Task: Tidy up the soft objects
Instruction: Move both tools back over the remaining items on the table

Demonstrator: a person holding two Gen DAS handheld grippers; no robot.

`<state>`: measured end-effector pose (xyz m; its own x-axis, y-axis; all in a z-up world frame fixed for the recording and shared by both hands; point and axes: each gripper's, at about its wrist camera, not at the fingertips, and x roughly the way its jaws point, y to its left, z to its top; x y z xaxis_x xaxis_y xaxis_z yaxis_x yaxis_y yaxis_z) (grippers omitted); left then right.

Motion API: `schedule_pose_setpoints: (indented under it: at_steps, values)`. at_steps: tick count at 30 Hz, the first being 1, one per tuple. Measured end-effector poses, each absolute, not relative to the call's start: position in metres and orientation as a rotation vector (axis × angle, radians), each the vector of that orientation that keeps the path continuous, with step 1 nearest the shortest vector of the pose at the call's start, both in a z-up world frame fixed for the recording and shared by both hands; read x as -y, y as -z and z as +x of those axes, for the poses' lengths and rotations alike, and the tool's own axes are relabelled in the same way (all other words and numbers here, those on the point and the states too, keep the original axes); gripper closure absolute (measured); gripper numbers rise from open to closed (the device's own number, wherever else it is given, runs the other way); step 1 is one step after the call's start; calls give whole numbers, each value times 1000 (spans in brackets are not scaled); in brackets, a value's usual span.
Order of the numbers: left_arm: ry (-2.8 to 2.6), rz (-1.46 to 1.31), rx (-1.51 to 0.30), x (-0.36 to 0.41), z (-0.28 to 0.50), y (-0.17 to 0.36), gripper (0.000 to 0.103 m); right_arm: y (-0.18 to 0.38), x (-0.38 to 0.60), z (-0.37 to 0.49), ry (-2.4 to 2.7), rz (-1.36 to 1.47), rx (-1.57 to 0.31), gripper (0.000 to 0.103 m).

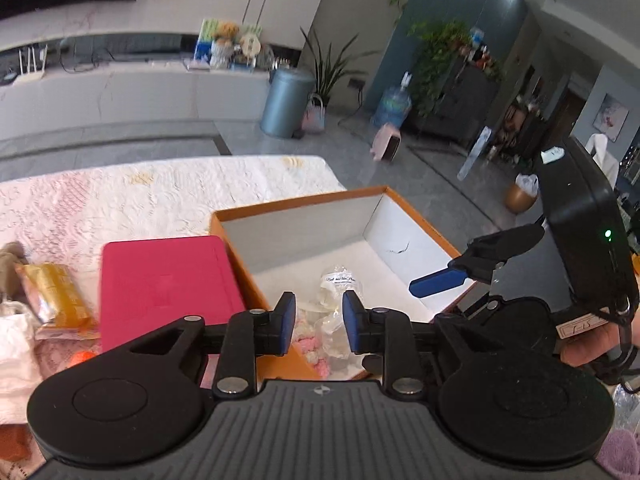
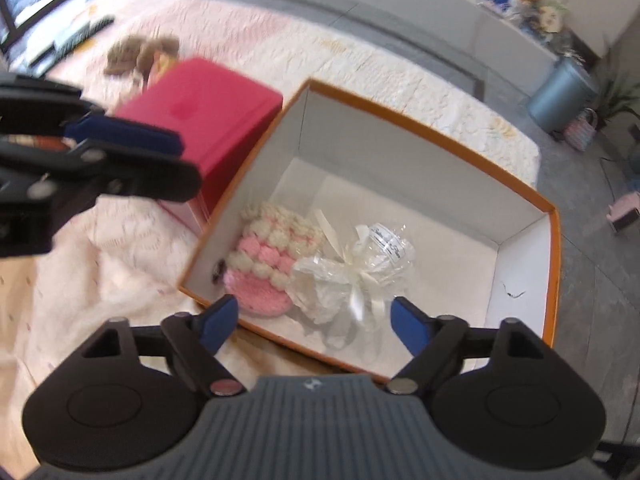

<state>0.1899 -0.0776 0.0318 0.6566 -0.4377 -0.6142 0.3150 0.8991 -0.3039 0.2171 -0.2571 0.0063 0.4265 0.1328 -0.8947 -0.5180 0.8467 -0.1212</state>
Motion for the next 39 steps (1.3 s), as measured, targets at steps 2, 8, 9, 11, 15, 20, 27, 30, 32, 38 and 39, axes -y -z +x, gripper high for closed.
schedule_pose_setpoints:
  at_steps: [2,8,9,11,15,20,27,30,32,38,39]
  values:
    - [414,-164,-713,70,177,-33,69,-11,256,206,-417,-335,-1019,20]
    - [398,-182,-683,36,145,-31,60,-18,253,170,-450,68,-944,20]
    - [383,-191,-678,29,139,-30,59,-18,248,163,-456,109,-910,20]
    - [343,-193,-666,16,130,-28,58,-19,236,149,-469,148,-868,20]
    - [260,-202,-625,-15,109,-22,58,-14,211,125,-462,239,-771,19]
    - [179,-218,-580,-49,92,-16,58,-6,178,104,-435,297,-681,18]
    - [64,-219,-568,-92,72,5,57,17,121,86,-372,237,-629,16]
    - [23,-205,-571,-109,65,14,57,31,99,83,-371,182,-619,16]
    - [-6,-189,-577,-118,62,21,55,41,85,80,-369,132,-617,17]
    - [-97,-230,-626,-148,61,36,48,62,58,85,-416,63,-648,18]
    - [-105,-237,-627,-153,62,37,46,64,55,88,-416,52,-654,18]
